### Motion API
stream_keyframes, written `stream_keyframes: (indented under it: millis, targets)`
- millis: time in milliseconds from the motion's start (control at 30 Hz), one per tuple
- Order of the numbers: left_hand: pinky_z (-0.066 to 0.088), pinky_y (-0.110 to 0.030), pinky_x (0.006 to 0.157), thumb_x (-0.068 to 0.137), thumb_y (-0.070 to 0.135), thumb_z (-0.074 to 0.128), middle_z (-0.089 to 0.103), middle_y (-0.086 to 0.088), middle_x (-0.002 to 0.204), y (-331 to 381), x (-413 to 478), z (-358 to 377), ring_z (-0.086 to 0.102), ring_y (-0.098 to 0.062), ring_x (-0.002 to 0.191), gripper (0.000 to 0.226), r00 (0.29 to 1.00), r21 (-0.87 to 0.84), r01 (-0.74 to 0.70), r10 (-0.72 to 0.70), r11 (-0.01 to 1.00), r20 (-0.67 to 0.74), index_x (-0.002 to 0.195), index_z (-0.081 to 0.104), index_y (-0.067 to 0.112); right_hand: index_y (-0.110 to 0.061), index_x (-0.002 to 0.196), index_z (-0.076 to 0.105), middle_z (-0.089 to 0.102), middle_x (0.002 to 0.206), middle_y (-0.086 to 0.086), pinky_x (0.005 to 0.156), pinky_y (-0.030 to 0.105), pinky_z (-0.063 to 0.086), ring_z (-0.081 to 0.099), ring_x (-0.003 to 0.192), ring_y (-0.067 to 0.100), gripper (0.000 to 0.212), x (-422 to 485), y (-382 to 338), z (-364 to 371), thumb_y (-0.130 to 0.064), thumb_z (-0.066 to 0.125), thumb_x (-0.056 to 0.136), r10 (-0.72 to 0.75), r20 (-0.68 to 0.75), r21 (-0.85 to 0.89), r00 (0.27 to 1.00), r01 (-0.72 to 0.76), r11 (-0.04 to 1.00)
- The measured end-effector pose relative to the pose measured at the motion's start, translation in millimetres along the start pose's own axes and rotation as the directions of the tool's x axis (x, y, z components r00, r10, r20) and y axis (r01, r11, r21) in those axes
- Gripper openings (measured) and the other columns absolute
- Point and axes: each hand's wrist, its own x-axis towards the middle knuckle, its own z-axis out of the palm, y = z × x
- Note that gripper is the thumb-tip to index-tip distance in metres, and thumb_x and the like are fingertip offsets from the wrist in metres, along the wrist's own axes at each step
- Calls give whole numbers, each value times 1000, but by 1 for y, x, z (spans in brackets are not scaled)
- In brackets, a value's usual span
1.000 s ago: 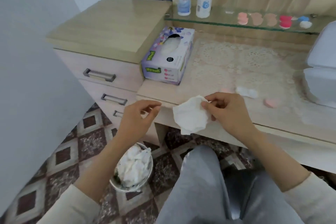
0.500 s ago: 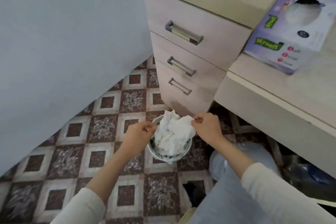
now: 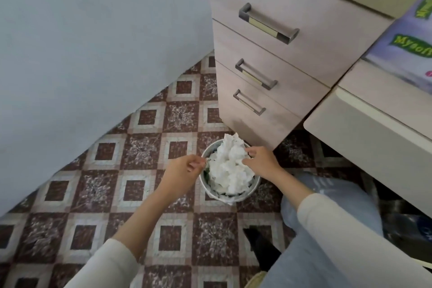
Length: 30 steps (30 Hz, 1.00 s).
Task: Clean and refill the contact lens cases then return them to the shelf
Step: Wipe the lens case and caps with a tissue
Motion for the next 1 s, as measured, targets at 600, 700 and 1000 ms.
stream_keyframes:
  millis: [600, 700, 1000]
  targets:
    - [41, -13, 67, 89, 26, 57, 64, 18, 85, 106, -48, 1, 58, 3, 80, 9, 953, 17, -304, 304, 953, -4, 90, 65, 30, -15, 123, 57, 59, 122, -2, 87, 16, 36, 52, 102, 7, 39, -158, -7, -107, -28, 61, 86, -258, -214, 59, 942, 277, 959]
    - [42, -11, 67, 88, 25, 59, 64, 20, 83, 140, -59, 8, 60, 2, 79, 8, 920, 24, -393, 393, 919, 15, 87, 65, 31, -19, 122, 57, 60, 119, -4, 77, 9, 37, 51, 86, -1, 36, -199, 4, -134, -26, 60, 87, -277, -299, 87, 913, 315, 945]
    - [41, -7, 69, 86, 18, 61, 62, 23, 83, 274, -67, 43, 56, 9, 82, 15, 753, -19, -652, 650, 758, 102, 85, 63, 33, -21, 118, 60, 62, 114, -9, 70, 6, 40, 57, 87, 4, 33, -294, 63, -229, -30, 61, 86, -208, -593, 21, 778, 273, 962]
